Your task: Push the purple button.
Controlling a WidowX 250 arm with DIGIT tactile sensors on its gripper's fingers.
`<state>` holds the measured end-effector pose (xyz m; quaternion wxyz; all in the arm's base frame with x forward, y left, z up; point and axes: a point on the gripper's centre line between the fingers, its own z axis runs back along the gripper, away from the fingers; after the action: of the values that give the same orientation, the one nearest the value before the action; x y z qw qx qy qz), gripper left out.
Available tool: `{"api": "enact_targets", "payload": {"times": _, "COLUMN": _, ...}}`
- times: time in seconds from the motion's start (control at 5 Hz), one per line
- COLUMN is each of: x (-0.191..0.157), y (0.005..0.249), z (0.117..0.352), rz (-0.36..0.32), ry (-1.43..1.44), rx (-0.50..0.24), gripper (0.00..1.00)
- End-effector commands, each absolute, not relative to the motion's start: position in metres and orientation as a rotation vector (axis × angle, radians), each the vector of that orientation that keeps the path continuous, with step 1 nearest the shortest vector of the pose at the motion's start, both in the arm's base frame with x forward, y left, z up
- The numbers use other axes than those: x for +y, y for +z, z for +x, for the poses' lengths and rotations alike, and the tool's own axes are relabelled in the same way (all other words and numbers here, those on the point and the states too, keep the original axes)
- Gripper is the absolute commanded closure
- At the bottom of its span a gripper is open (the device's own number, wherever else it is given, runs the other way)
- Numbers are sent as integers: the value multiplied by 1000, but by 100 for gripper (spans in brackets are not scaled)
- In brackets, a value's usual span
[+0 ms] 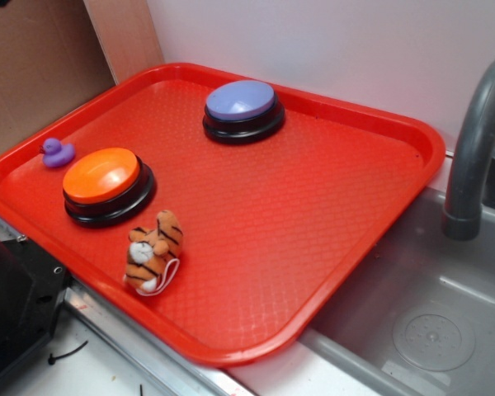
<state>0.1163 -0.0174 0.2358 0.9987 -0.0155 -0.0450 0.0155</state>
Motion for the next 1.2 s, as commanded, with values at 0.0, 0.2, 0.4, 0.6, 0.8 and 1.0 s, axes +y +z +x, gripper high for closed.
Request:
{"api": "enact_targets", "payload": {"times": 0.0, "x": -17, "y": 236, "z": 116, "rz": -31, "ry": 31, "rx": -90, "gripper": 0}}
{"api": "enact_targets", "payload": {"times": 0.2, "x": -4, "y": 215, "z": 166, "rz": 23, "ry": 72, "rx": -221, "gripper": 0}}
{"api": "enact_targets", "payload": {"times": 0.4, "x": 14, "y": 194, "z": 205, "rz": 3, "ry": 86, "rx": -272, "gripper": 0}}
{"api": "enact_targets", "payload": {"times": 0.6, "x": 34, "y": 165, "z": 240, "rz": -22, "ry": 114, "rx": -323, "gripper": 0}}
{"api": "enact_targets", "payload": {"times": 0.8, "x": 39, "y": 142, "z": 268, "rz": -17, "ry": 95, "rx": -329, "gripper": 0}}
{"api": "enact_targets", "payload": {"times": 1.0, "x": 31, "y": 128, "z": 289, "rz": -51, "ry": -3, "rx": -386, "gripper": 0}}
